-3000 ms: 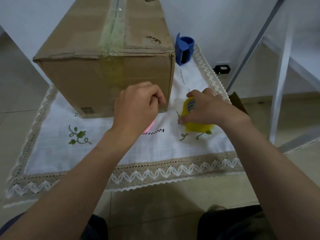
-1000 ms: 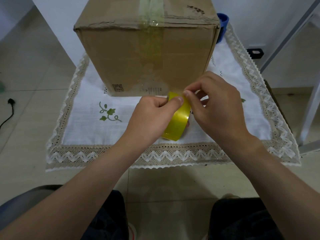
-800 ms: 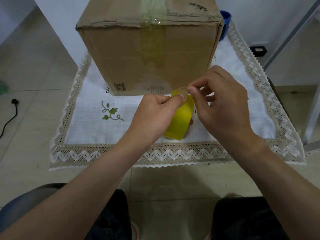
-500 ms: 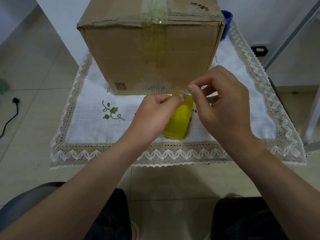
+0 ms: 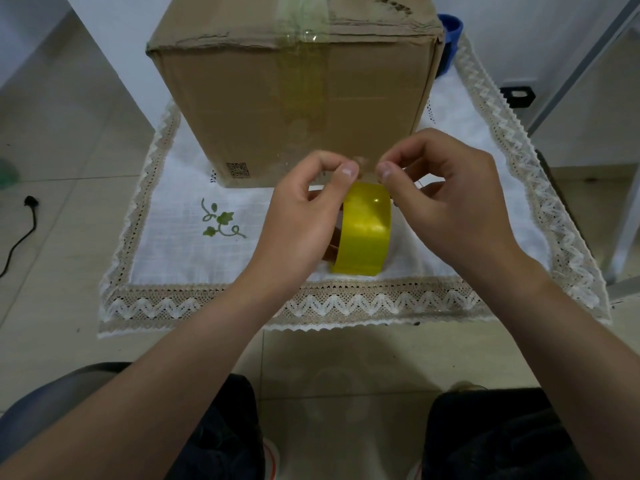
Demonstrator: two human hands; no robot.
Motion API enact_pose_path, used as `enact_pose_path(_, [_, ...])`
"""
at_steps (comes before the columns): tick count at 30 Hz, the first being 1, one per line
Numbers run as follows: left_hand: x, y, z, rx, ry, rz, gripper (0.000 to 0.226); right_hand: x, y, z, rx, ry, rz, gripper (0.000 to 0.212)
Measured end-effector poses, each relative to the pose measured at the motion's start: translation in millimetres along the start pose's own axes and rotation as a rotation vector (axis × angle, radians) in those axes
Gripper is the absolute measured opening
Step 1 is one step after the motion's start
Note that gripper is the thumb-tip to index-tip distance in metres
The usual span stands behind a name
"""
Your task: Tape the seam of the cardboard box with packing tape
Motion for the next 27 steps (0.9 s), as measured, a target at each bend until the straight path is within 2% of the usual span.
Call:
enact_pose_path(8, [-0.3,-0.5,0.2,0.008,0.133,-0.083,0.023,-1.5,3.2,-1.0,0.073,0.015,0.01,0.015])
enact_pose_path(13, [-2.9,-0.6,0.9,0.008,0.199,-0.088,0.023,-3.5,3.5,-0.6,0.083,0.077,-0.057,0.009])
enact_pose_path(19, [-3.1,-0.5,0.7,0.002,0.217,-0.083,0.022,-4.4,4.3,-0.6,0.105,0.177,-0.133,0.001])
enact_pose_path(27, [-2.5,0.4,1.5,0.053,0.238,-0.105,0.017,-3.1,4.7,0.3,0.111,0.218,-0.127,0.002])
Point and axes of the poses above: each hand's wrist, its own z-axis towards the middle knuckle, its own y-axis out of the back of the hand, x = y × z, the point moved 2 cm from there along z, towards the middle knuckle, and after that the axes turned 7 degrees about z, right-handed, at the moved point
